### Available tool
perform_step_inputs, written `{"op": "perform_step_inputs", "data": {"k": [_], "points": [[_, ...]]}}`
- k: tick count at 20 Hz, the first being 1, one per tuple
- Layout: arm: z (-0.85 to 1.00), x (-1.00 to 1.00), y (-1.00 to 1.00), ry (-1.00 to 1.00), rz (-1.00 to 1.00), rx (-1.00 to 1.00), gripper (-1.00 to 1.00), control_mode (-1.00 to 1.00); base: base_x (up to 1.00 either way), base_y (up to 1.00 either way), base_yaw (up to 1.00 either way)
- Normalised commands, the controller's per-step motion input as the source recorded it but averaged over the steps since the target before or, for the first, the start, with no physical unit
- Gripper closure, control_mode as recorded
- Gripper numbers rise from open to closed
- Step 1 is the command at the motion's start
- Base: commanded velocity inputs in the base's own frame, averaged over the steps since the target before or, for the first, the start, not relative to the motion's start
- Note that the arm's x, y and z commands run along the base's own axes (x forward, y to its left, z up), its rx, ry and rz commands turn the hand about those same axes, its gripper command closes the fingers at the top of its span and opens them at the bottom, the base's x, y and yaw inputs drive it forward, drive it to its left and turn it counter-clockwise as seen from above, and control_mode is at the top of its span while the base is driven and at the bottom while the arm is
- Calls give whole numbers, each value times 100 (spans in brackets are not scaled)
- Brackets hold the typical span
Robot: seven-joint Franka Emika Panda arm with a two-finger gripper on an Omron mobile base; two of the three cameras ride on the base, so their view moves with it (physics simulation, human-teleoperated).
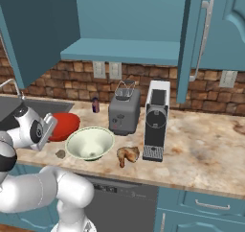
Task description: Pick both bowls and place them on the counter. Then place the chicken drumstick in one bowl and place the garlic in the other bowl.
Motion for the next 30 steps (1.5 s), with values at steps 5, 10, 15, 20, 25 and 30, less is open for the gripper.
{"op": "perform_step_inputs", "data": {"k": [5, 10, 15, 20, 25, 30], "points": [[0, 0, -17, 1, -9, 5, 100, -100, 0, 0, 0], [-11, 0, -6, 1, -11, 3, 100, -100, 0, 0, 0], [-19, 1, 4, 2, -5, 0, -100, -100, 0, 0, 0], [16, -19, 0, 0, -7, 3, -100, -100, 0, 0, 0], [16, -47, 0, 0, -11, 3, -100, -100, 0, 0, 0], [17, -63, 0, -2, -16, 5, -100, -100, 0, 0, 0]]}}
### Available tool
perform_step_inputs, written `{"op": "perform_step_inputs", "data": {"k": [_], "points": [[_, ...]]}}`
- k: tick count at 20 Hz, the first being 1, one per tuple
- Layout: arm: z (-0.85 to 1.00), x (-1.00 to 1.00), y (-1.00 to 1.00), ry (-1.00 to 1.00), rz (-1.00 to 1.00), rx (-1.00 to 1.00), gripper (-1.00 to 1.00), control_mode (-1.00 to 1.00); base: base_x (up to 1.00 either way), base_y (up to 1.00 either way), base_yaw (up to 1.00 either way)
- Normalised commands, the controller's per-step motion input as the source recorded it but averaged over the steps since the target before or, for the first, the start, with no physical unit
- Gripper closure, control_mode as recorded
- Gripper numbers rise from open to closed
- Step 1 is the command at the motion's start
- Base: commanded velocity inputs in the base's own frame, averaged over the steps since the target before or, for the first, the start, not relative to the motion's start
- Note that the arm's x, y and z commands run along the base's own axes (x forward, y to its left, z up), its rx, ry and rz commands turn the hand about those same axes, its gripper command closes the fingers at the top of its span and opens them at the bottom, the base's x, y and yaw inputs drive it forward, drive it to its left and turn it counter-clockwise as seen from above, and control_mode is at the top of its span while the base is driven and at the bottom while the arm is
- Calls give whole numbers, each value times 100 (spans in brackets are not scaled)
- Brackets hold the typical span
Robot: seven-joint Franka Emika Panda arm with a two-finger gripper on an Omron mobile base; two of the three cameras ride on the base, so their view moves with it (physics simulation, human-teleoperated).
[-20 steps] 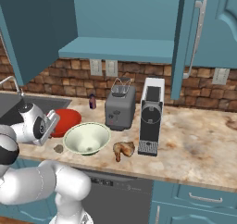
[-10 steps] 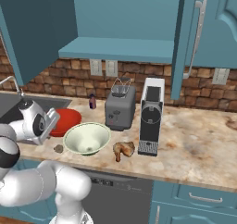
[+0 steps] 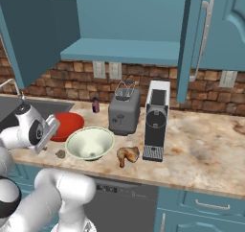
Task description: Pick both bowls and place them on the counter. Then place the chicken drumstick in one bowl and place the garlic in the other bowl.
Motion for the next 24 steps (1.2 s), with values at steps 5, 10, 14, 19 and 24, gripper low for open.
{"op": "perform_step_inputs", "data": {"k": [5, 10, 14, 19, 24], "points": [[35, -53, 0, -7, -11, 2, -100, -100, 0, 0, 0], [28, -67, 0, -8, 0, 0, -100, -100, 0, 0, 0], [36, -59, 0, -1, 7, -5, -100, -100, 0, 0, 0], [41, -35, 0, 0, 13, -8, -100, -100, 0, 0, 0], [34, -3, 0, 0, 18, -13, -100, -100, 0, 0, 0]]}}
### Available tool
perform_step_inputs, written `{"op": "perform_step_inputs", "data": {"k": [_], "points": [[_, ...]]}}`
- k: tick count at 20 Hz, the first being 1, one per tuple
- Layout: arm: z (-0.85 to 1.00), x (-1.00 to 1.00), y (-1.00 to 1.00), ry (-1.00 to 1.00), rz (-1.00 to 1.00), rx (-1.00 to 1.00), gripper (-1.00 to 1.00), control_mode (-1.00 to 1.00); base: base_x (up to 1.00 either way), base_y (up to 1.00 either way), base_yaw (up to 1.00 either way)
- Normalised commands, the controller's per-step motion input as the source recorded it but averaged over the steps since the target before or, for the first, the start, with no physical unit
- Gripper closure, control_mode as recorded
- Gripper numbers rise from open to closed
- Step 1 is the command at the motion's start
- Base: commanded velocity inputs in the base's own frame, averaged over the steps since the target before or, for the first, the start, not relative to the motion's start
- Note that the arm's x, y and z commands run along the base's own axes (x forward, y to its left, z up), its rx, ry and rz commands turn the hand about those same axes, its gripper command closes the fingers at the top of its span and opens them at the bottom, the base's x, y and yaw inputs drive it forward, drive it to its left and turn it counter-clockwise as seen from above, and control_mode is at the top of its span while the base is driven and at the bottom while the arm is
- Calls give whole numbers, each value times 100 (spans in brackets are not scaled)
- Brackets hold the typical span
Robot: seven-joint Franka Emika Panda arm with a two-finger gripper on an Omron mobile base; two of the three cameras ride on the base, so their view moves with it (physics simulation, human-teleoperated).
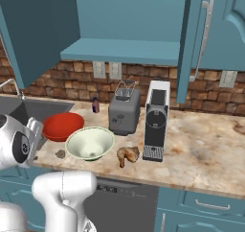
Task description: Pick both bowls and place them on the counter. Then place the chicken drumstick in one bowl and place the garlic in the other bowl.
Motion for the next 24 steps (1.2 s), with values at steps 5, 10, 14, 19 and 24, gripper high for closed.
{"op": "perform_step_inputs", "data": {"k": [5, 10, 14, 19, 24], "points": [[13, 1, 0, 4, 21, -17, -100, -100, 0, 0, 0], [0, 11, 0, 15, 21, -19, -100, -100, 0, 0, 0], [-10, 33, -1, 28, 19, -17, -100, -100, 0, 0, 0], [-29, 40, -3, 30, 22, -16, -100, -100, 0, 0, 0], [-75, 28, 0, 26, 21, -15, -100, -100, 0, 0, 0]]}}
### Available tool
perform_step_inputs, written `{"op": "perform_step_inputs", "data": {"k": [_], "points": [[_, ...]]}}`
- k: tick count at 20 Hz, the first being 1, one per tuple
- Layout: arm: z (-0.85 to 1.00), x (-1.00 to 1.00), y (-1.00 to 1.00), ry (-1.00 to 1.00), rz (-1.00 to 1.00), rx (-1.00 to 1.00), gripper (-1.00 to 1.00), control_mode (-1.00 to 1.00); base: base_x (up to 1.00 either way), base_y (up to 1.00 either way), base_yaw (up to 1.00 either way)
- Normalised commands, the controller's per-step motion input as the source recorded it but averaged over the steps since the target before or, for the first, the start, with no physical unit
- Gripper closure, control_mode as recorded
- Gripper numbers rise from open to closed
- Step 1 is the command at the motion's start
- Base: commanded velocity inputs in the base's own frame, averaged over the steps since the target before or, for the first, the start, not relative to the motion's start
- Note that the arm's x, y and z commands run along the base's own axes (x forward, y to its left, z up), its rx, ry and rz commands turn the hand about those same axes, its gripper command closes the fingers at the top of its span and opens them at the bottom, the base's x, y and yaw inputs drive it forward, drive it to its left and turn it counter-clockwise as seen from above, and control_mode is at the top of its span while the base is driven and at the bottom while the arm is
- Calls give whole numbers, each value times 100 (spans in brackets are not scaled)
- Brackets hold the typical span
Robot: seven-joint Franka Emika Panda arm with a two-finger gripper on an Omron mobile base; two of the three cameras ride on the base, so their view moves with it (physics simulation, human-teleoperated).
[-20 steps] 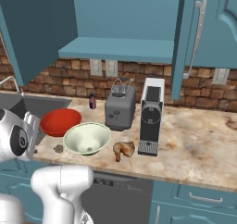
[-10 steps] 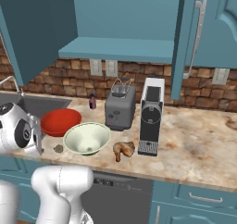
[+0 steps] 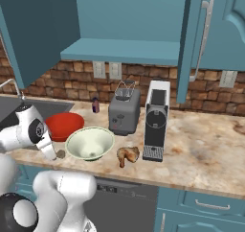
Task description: Pick both bowls and place them on the counter. Then place the chicken drumstick in one bowl and place the garlic in the other bowl.
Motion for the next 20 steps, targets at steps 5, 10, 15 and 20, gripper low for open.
{"op": "perform_step_inputs", "data": {"k": [5, 10, 15, 20], "points": [[-34, 10, 0, 5, 10, -4, -100, -100, 0, 0, 0], [-18, 26, -1, 0, 24, 1, -100, -100, 0, 0, 0], [-40, 8, -7, -1, 23, 1, -100, -100, 0, 0, 0], [-13, -3, -15, -4, 5, 5, -100, -100, 0, 0, 0]]}}
